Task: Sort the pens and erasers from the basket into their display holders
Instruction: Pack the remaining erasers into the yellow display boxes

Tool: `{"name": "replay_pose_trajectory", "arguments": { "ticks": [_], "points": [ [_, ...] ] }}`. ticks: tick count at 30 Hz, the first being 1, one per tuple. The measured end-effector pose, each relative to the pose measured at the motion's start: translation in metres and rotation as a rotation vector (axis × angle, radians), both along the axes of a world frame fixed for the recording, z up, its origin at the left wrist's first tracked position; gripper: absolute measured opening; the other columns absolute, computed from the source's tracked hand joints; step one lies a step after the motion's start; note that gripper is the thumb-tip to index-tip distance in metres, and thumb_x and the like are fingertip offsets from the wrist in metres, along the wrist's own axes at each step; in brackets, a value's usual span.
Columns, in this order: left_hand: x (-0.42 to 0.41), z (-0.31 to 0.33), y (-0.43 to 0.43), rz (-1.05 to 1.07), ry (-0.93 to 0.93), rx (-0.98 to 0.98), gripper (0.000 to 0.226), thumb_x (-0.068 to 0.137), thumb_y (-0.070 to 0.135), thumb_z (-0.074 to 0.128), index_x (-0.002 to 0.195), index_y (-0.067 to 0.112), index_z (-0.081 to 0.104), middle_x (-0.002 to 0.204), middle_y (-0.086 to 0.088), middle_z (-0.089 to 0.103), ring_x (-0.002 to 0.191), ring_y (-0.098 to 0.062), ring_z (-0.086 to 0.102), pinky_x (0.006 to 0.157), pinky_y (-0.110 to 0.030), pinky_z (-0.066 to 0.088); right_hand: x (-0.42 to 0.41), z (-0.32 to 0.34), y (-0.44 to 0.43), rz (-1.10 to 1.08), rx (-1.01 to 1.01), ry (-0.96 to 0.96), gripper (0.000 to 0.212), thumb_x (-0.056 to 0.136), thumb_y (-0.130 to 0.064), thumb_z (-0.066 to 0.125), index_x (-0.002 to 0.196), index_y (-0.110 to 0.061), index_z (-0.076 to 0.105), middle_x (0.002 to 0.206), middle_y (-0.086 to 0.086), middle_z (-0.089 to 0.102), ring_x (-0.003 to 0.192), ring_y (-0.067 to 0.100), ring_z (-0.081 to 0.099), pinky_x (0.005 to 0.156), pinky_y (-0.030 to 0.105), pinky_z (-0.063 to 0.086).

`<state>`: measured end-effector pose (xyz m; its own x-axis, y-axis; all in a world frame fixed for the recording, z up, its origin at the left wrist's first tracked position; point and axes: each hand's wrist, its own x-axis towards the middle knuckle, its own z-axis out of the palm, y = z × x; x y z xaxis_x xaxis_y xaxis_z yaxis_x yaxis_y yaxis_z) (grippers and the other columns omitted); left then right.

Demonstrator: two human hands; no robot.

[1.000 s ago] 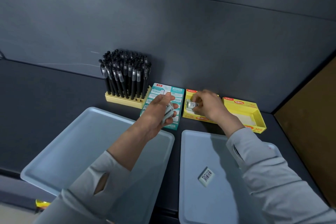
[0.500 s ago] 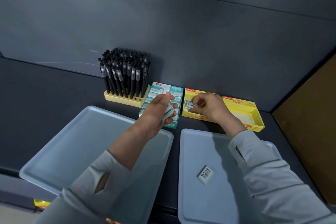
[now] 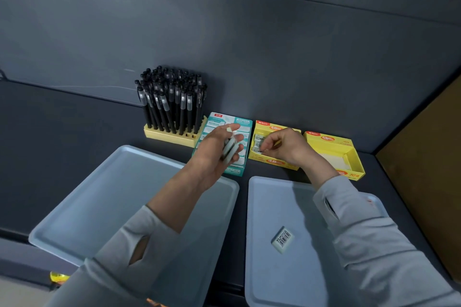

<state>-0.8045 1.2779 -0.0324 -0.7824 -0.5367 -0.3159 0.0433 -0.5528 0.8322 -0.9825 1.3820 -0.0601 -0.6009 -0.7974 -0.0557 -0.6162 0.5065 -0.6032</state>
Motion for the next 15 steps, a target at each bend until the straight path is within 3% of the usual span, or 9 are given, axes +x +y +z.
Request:
{"name": "replay_pose_trajectory", "arguments": {
  "ticks": [4, 7, 9, 13, 15],
  "points": [
    [0.0, -0.003, 0.001, -0.009, 0.02, -0.029, 0.02, 0.1, 0.01, 0.044, 0.111, 0.017, 0.059, 0.108, -0.011, 0.064, 0.077, -0.016, 0.06, 0.056, -0.02, 0.046, -0.001, -0.002, 0.0, -0.046, -0.012, -0.057, 0.005, 0.079, -0.018, 0.082, 0.079, -0.021, 0.077, 0.086, -0.004, 0.074, 0.082, 0.008, 0.065, 0.069, 0.016, 0.048],
    [0.001, -0.007, 0.003, -0.015, 0.007, -0.065, 0.023, 0.099, 0.023, 0.054, 0.12, 0.013, 0.056, 0.109, -0.011, 0.068, 0.074, -0.013, 0.061, 0.055, -0.017, 0.049, 0.001, 0.005, 0.003, -0.107, -0.087, -0.081, 0.003, 0.085, -0.021, 0.076, 0.083, -0.02, 0.077, 0.088, -0.002, 0.075, 0.078, 0.01, 0.066, 0.071, 0.023, 0.054],
    [0.0, -0.008, 0.003, -0.027, 0.009, -0.07, 0.023, 0.097, 0.027, 0.056, 0.114, 0.011, 0.058, 0.099, -0.01, 0.069, 0.066, -0.011, 0.058, 0.049, -0.015, 0.045, 0.008, 0.016, 0.004, -0.109, -0.216, -0.171, 0.009, 0.089, -0.017, 0.071, 0.084, -0.022, 0.075, 0.085, -0.001, 0.073, 0.069, 0.006, 0.062, 0.065, 0.025, 0.053],
    [-0.007, -0.008, 0.005, -0.118, -0.003, -0.17, 0.018, 0.096, 0.031, 0.058, 0.094, 0.013, 0.057, 0.077, -0.005, 0.058, 0.06, -0.01, 0.05, 0.04, -0.013, 0.033, 0.026, 0.039, 0.006, 0.173, -0.342, -0.542, 0.023, 0.094, -0.007, 0.061, 0.114, -0.015, 0.07, 0.101, 0.002, 0.069, 0.079, 0.006, 0.057, 0.072, 0.021, 0.051],
    [-0.011, -0.006, 0.007, -0.158, -0.005, -0.22, 0.02, 0.095, 0.03, 0.061, 0.095, 0.012, 0.055, 0.072, -0.003, 0.053, 0.059, -0.009, 0.047, 0.04, -0.014, 0.031, 0.028, 0.044, 0.009, 0.277, -0.323, -0.554, 0.026, 0.094, -0.004, 0.061, 0.119, -0.01, 0.067, 0.1, 0.001, 0.068, 0.083, 0.007, 0.06, 0.077, 0.022, 0.05]
  ]
}}
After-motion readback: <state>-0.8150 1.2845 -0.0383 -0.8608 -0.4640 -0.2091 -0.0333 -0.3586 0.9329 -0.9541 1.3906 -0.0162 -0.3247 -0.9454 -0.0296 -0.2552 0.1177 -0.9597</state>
